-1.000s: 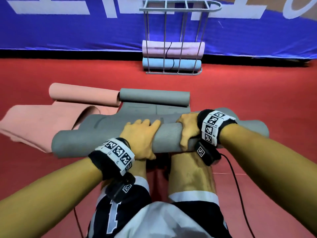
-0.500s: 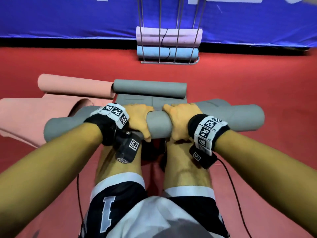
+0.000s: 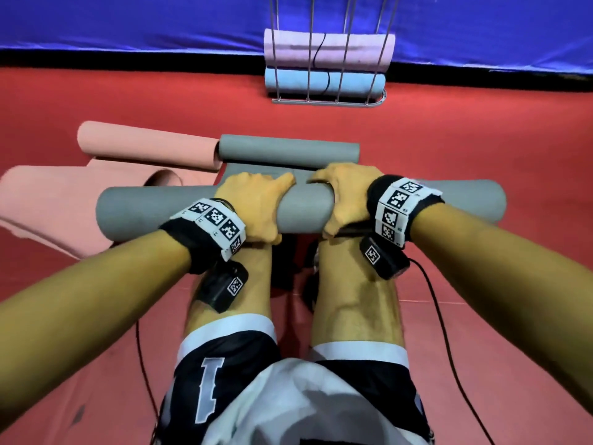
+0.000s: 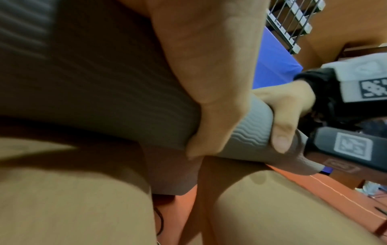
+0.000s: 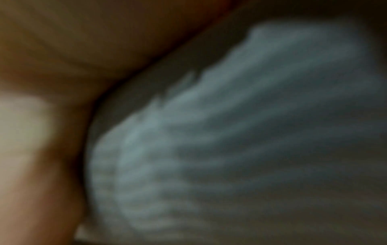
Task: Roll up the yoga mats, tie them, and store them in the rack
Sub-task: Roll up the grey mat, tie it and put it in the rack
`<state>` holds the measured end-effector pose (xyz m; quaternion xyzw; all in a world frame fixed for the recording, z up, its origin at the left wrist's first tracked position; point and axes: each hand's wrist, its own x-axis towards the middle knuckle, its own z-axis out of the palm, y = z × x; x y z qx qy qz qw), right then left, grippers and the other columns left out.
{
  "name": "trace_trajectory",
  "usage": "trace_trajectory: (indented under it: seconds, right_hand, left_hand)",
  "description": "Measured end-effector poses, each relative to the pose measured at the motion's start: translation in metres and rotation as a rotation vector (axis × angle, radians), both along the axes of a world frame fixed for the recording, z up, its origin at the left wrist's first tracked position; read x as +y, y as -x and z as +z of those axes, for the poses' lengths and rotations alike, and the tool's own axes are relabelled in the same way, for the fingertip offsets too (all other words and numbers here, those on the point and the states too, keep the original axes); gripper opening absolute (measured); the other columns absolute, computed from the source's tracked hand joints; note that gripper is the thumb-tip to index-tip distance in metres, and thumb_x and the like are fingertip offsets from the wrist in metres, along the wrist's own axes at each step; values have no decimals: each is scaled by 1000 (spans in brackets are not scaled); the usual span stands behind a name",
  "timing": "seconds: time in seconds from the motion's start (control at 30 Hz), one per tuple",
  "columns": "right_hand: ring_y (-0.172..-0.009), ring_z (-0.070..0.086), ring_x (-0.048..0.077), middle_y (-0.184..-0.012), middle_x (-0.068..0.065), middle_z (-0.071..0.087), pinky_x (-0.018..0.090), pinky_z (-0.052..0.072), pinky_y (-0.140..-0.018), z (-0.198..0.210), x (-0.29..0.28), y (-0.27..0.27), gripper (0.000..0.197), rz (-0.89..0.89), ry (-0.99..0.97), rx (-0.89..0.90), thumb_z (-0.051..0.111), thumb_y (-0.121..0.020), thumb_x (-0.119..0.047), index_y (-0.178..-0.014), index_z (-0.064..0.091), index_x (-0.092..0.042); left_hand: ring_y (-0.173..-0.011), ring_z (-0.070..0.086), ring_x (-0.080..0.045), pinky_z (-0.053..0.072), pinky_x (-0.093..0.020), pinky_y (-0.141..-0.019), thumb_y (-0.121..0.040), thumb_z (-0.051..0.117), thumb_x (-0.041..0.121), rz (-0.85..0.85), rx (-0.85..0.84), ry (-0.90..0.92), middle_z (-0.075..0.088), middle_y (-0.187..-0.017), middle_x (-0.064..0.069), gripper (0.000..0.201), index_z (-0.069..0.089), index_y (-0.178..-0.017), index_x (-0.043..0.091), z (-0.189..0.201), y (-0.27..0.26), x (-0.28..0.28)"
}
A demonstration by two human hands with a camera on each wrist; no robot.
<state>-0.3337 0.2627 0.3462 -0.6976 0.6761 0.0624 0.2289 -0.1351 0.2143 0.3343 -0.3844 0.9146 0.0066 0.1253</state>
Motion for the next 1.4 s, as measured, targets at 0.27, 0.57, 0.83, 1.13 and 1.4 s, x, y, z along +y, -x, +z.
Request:
trace_trajectory:
  seconds: [0.27, 0.57, 0.83, 1.13, 1.4]
  right_hand:
    - [-112, 59, 28, -121, 3, 59, 43, 42, -95, -17, 19, -25, 90, -22, 221, 271, 82, -59, -49, -135, 42, -23]
    - [-71, 61, 22, -79, -4, 62, 32, 50, -65, 5, -23, -8, 68, -23, 46, 230, 83, -42, -53, -102, 59, -32]
    - [-68, 61, 15, -79, -9, 66, 30, 49, -63, 3, -37, -5, 72, -58, -23, 160, 86, -39, -57, -103, 61, -34]
    - [-118, 53, 32, -133, 8, 54, 50, 35, -105, -44, 8, -17, 110, -12, 429, 407, 85, -59, -38, -152, 29, -22]
    - [-111, 55, 30, -122, 2, 58, 45, 37, -93, 41, -12, -16, 91, -14, 578, 411, 80, -59, -29, -140, 39, -25]
  left_hand:
    - [-68, 53, -18, 42, -31, -71, -46, 89, 58, 36, -73, -214, 56, -80, 13, 76, 48, -108, 41, 7, 15, -34]
    - [-102, 64, -29, 50, -42, -80, -54, 79, 69, 29, 36, -27, 63, -118, 3, 97, 41, -135, 32, -3, 9, -25]
    - [-103, 60, -36, 44, -48, -87, -57, 80, 40, 45, 44, 179, 61, -116, -7, 97, 29, -139, 30, -20, 14, -15]
    - [-83, 67, -32, 53, -41, -71, -52, 78, 53, 0, 23, 111, 66, -98, -3, 91, 37, -129, 29, -3, 12, -30]
    - [-92, 67, -35, 44, -38, -69, -50, 85, 56, 49, 91, 163, 70, -106, 1, 93, 43, -131, 39, 83, 6, -41]
